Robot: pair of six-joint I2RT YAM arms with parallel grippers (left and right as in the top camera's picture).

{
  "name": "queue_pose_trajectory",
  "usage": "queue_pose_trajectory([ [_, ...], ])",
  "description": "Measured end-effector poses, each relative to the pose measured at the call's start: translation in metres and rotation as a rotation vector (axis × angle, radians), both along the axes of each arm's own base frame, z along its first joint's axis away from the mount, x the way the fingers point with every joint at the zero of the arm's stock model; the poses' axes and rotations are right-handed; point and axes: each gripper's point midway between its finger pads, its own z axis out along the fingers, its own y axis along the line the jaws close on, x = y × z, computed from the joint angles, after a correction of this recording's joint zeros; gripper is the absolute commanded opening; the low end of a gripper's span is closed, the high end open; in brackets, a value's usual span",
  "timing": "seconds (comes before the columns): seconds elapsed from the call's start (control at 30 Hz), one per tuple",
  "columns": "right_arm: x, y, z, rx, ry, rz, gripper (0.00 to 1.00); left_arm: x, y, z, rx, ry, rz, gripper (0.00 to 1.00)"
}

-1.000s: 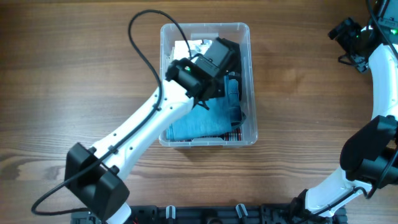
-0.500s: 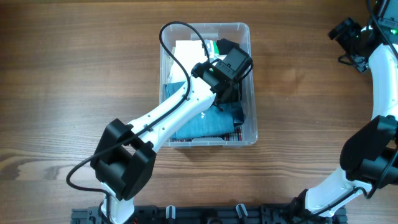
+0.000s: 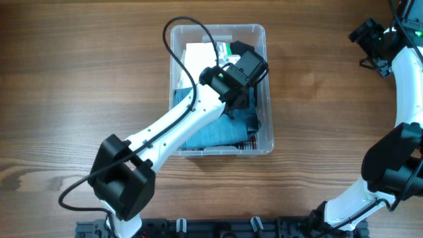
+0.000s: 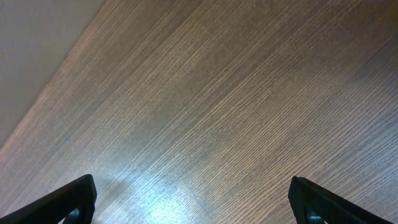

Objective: Pack container
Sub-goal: 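Press the denim flat and withdraw the left gripper from the bin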

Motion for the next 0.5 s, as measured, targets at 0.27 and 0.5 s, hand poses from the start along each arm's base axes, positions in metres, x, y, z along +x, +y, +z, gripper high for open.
queue_pose_trajectory([
  [0.27,0.000,0.000,0.000,0.000,0.000,0.000,1.00,0.005,0.043,0.070,0.071,-0.204,0.086,1.00],
  [0.5,0.000,0.000,0.000,-0.001,-0.001,0.000,1.00,-0.041,0.132,0.168,0.044,-0.333,0.197,1.00],
])
